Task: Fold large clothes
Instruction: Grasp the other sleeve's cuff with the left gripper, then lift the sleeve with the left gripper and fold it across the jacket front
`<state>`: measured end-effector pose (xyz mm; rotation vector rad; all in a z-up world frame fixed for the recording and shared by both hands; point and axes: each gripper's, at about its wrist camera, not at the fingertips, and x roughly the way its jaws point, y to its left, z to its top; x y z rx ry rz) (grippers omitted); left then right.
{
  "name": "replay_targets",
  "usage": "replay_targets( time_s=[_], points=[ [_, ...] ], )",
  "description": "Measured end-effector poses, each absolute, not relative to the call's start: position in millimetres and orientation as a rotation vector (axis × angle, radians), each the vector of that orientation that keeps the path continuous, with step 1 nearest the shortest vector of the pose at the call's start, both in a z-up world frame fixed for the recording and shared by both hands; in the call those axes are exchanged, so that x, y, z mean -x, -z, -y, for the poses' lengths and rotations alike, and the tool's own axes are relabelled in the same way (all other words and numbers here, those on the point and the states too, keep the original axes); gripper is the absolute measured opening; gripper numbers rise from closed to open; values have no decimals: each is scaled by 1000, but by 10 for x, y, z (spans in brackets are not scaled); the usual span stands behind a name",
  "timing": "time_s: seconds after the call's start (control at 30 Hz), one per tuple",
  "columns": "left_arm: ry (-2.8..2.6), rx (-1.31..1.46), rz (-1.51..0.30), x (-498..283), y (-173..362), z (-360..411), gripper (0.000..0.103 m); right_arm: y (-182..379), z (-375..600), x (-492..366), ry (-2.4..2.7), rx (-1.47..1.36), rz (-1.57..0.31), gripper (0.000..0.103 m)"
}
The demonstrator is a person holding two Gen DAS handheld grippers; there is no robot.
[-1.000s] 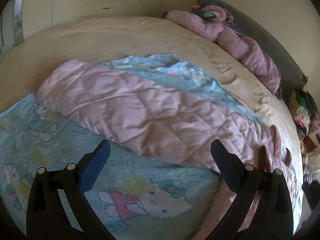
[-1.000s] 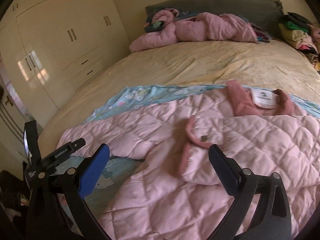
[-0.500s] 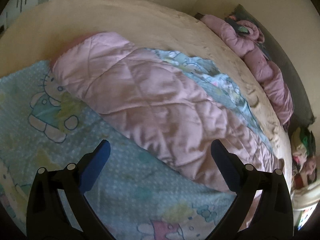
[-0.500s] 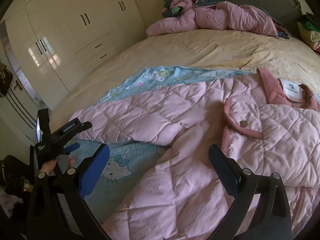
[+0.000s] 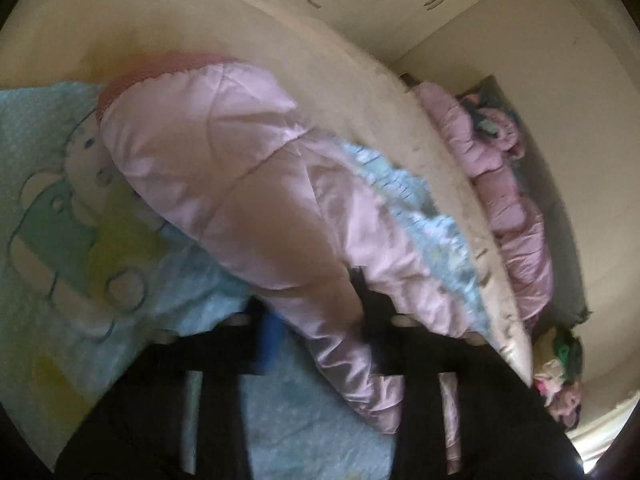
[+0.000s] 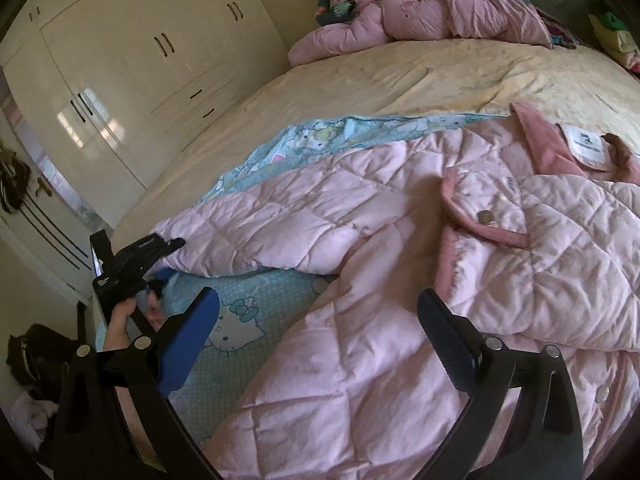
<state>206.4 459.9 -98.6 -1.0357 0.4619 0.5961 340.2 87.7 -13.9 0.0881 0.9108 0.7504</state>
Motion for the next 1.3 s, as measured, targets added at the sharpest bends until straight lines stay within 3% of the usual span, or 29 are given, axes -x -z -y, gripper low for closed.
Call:
replay_targets(
  time_s=[0.17,0.53,0.87,1.3],
  points=[
    [-570,970,-407,-2044,710,-4496,11,73,-623,-3411,-718,-112,-888,99],
    [-501,803,-293,-1896,-82,-4035,10,-107,-1,-3292,-654,-206,-835,99],
    [-322,590,-185,-1925,-952,-3058,10,-200,731,-3094,-575,-266,-792,99],
    [-157,473,-194,-2176,-1096,-2158,10,-133,1590,-3001,-470,-367,-778,99]
  ],
)
